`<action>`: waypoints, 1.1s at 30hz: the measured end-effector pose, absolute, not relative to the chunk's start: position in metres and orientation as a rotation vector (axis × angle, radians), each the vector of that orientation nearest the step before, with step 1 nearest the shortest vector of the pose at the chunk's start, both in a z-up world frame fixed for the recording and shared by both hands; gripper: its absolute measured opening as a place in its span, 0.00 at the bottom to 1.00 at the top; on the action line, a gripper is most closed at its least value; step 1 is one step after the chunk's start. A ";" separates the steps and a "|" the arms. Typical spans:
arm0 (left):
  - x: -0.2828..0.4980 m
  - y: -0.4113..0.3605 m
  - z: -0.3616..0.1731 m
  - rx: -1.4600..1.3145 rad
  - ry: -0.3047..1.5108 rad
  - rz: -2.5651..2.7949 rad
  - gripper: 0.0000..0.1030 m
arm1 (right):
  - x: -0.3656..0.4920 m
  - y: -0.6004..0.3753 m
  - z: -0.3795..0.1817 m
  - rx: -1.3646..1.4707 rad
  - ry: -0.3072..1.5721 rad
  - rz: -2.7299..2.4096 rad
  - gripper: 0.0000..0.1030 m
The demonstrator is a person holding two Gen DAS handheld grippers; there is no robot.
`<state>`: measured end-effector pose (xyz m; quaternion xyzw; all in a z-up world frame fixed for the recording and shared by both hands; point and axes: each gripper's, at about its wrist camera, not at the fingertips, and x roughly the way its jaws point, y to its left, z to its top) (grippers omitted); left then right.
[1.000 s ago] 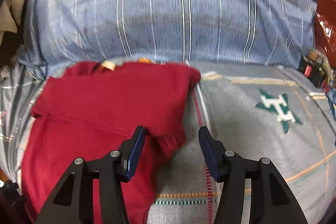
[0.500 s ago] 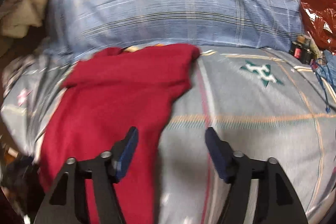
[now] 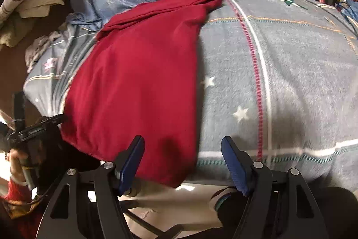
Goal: Fold small clothes
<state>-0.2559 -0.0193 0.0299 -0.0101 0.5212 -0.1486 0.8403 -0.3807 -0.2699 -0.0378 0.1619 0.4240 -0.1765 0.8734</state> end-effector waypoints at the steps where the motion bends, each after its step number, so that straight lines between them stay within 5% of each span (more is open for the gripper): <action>1: -0.255 -0.020 0.029 -0.020 1.098 -0.310 0.79 | -0.381 -0.270 -0.040 0.355 0.894 -0.362 0.70; 6: -0.253 -0.026 0.027 -0.009 1.099 -0.300 0.79 | -0.370 -0.262 -0.057 0.361 0.948 -0.328 0.52; 12: -0.253 -0.033 0.027 -0.013 1.104 -0.316 0.79 | -0.358 -0.249 -0.052 0.339 0.921 -0.232 0.46; 18: -0.256 -0.034 0.024 -0.003 1.088 -0.317 0.79 | -0.355 -0.252 -0.056 0.356 0.944 -0.267 0.49; 28: -0.258 -0.035 0.025 -0.003 1.082 -0.317 0.79 | -0.348 -0.242 -0.060 0.335 0.928 -0.252 0.70; 33: -0.258 -0.037 0.025 0.009 1.074 -0.314 0.78 | -0.344 -0.240 -0.060 0.320 0.931 -0.248 0.73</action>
